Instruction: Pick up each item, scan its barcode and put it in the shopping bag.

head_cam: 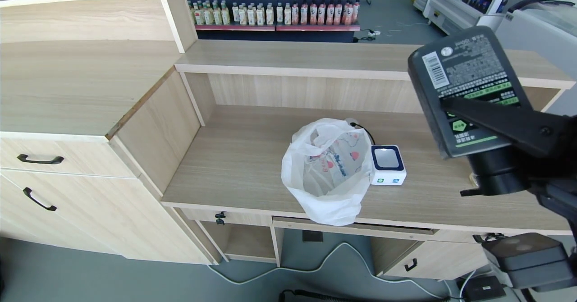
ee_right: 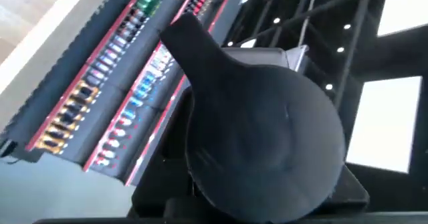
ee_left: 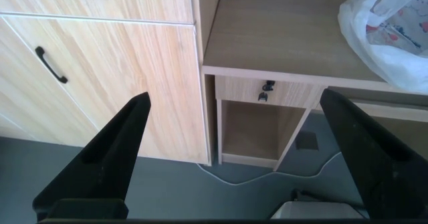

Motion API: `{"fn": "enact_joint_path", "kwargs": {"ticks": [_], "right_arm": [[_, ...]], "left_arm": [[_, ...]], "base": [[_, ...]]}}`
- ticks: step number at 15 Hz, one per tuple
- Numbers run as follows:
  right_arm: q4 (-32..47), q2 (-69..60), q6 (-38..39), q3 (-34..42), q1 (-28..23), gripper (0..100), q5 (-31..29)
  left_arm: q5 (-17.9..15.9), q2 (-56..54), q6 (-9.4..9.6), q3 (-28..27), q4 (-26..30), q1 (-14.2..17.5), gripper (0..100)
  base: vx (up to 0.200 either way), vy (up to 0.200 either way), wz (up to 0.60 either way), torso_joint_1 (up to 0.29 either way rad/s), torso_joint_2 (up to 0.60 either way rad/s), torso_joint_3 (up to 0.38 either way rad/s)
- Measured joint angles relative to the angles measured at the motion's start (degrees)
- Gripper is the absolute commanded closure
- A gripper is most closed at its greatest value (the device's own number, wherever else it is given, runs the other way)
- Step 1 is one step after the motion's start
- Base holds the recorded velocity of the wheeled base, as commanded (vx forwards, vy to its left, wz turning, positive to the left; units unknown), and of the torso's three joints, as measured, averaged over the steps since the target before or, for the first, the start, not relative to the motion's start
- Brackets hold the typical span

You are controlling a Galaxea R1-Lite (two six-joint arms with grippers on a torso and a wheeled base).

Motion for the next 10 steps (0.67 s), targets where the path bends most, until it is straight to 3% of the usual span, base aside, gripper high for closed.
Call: {"fn": "enact_joint_path", "kwargs": {"ticks": [2,4,10], "right_arm": [[-6.4,2.93,-1.33,-0.09,7.77,100,0.09],[-7.63,4.8,-1.74,0.61,13.09,100,1.1],[-6.51,6.31,-0.43,3.66,15.79,100,3.01]], "left_arm": [[-0.02,0.0,-0.01,0.0,0.0,0.0,0],[0.0,0.0,0.0,0.0,0.0,0.0,0],[0.0,0.0,-0.01,0.0,0.0,0.0,0]], "base": [[0.0,0.0,0.0,0.0,0.0,0.0],[0.0,0.0,0.0,0.0,0.0,0.0],[0.0,0.0,0.0,0.0,0.0,0.0]]}}
